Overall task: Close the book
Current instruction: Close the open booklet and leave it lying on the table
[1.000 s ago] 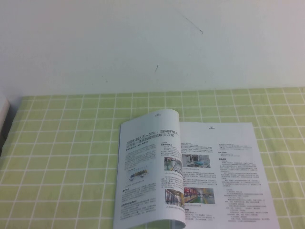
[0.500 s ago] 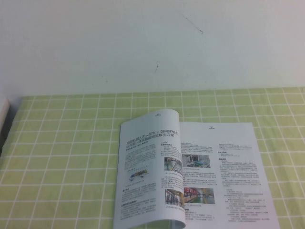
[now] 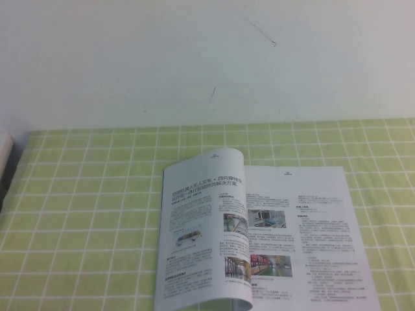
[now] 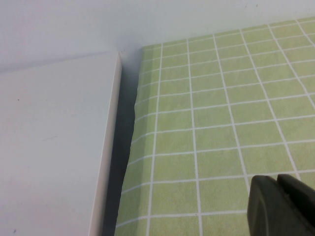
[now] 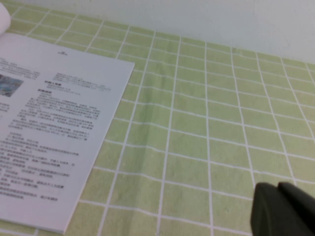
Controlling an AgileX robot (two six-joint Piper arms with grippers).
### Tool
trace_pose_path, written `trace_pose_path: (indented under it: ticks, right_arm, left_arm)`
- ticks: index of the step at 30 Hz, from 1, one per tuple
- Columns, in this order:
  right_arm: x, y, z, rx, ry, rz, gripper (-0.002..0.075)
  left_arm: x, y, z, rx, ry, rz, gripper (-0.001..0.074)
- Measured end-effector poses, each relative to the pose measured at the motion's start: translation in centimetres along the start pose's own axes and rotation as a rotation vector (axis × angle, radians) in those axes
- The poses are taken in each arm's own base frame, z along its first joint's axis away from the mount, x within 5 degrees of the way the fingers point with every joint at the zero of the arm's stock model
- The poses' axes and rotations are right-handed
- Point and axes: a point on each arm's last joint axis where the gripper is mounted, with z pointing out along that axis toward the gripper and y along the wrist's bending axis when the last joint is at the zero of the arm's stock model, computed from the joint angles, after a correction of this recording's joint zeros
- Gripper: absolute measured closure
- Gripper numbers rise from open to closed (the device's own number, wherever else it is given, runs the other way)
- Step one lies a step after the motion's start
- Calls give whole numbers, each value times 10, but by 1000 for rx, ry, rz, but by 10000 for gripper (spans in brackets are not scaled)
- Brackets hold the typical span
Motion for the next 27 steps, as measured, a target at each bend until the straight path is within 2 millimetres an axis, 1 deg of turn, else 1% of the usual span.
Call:
trace_pose_path:
  ticks: [12,17,21,25,27]
  right_arm:
    - [0,0,0,0,0,0,729]
    - [0,0,0,0,0,0,729]
    - [0,0,0,1,-5,0,729]
    - [-2,0,1,7,-41,-2,729]
    - [-7,-1,0,14,-88,-2,729]
  left_arm:
    - [0,0,0,1,0,-3,739]
    - [-1,-2,0,27,-7,-75,739]
    - [-6,-4,0,50,-68,-195,739]
    - [-19,-1,-2,48,-217,-382,739]
    - [-26,4,-4,27,-309,-485,739]
